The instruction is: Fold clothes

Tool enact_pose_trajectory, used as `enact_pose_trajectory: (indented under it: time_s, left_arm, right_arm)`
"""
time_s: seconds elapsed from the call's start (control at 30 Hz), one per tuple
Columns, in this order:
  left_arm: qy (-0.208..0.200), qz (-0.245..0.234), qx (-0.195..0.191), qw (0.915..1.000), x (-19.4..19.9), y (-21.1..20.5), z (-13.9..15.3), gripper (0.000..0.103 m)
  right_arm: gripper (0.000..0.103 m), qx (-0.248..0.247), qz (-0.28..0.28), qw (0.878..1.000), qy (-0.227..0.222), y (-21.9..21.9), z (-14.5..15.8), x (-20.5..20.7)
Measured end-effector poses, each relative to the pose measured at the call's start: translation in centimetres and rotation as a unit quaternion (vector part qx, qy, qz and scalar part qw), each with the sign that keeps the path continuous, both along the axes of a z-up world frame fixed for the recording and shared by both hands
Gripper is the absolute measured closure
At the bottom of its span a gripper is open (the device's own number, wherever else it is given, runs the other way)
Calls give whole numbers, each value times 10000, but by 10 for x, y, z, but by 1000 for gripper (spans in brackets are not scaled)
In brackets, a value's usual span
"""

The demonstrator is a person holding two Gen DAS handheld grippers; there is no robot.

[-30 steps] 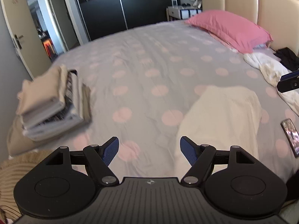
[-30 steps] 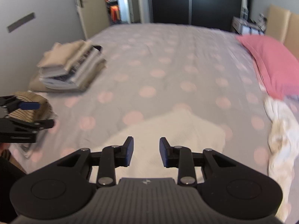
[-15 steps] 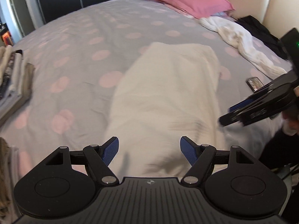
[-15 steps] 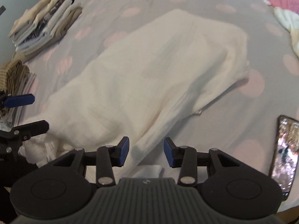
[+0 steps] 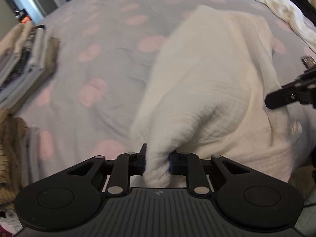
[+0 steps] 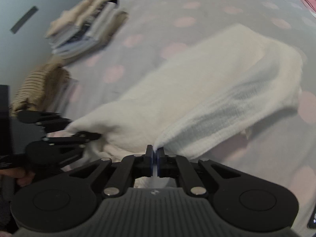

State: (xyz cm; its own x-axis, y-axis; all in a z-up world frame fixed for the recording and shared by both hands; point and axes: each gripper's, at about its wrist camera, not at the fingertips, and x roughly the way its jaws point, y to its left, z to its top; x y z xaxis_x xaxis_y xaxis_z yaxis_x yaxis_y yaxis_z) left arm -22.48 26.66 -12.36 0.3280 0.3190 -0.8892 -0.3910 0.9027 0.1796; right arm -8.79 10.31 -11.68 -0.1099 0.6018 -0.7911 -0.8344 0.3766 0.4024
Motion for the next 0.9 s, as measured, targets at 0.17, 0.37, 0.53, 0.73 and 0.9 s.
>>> enact_pose_trajectory:
  time_s: [0.17, 0.37, 0.53, 0.73, 0.9]
  left_arm:
    - [-251, 570, 233, 9978, -19, 31, 28, 89]
    - [-343, 1052, 323, 9933, -37, 56, 41, 79]
    - [-424, 1083, 280, 9928, -49, 49, 43, 70]
    - [-776, 875, 162, 9930, -51, 28, 63, 49]
    - [-891, 562, -339, 9939, -46, 1, 66, 48]
  right_arm:
    - [99, 644, 680, 9952, 290, 43, 39, -35]
    - [89, 557, 981, 9935, -160, 87, 43, -56]
    - [67, 369, 887, 9950, -265, 78, 36, -34]
    - [64, 29, 792, 9927, -912, 47, 29, -2]
    - [64, -521, 879, 9797, -1726, 24, 11, 26]
